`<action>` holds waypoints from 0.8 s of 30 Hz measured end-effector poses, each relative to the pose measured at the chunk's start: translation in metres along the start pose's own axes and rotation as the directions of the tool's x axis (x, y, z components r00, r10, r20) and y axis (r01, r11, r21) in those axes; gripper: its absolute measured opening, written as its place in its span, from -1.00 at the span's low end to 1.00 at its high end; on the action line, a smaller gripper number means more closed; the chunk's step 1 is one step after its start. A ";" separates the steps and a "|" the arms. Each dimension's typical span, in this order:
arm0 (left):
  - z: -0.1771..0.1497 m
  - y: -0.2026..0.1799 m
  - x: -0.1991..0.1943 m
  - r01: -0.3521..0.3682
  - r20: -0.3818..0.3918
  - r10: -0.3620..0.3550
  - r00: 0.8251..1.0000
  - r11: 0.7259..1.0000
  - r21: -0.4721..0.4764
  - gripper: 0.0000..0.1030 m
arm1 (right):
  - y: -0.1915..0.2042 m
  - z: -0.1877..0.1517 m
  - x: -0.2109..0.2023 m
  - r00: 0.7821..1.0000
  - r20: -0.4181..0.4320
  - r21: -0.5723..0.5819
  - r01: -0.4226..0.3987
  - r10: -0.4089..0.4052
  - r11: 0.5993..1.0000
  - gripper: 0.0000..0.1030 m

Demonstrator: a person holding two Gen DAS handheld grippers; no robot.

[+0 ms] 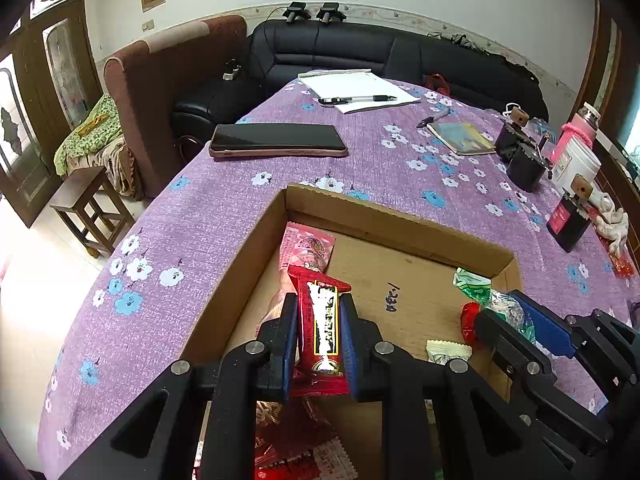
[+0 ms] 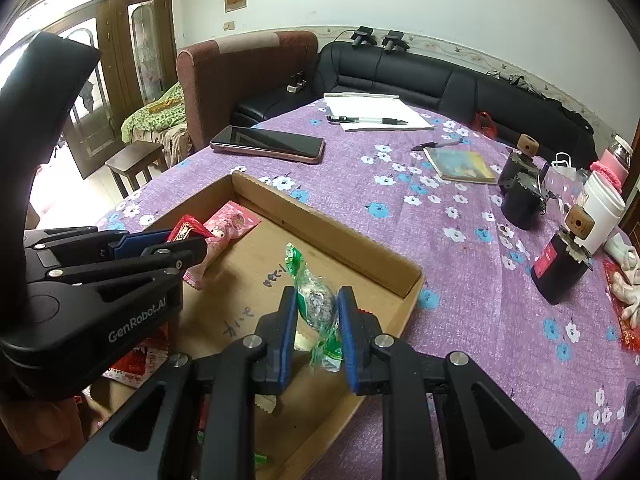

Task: Organize snacks
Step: 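Carry both held snacks over the cardboard tray with both grippers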

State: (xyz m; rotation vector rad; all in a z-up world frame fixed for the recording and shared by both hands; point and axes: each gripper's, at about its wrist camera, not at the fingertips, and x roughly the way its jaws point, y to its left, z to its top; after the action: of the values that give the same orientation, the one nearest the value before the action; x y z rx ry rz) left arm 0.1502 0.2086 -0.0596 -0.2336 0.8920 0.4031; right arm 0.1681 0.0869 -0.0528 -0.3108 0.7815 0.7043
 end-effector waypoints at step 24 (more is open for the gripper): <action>0.004 -0.005 0.013 -0.037 -0.011 0.037 0.999 0.999 0.026 -0.60 | -0.005 0.003 0.005 1.000 -0.002 0.014 -0.006 0.006 1.000 -0.62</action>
State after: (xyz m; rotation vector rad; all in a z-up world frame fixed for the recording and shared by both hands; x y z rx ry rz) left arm 0.1629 0.2086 -0.0674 -0.1963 0.9129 0.4252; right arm 0.1760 0.0869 -0.0547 -0.2970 0.7892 0.7040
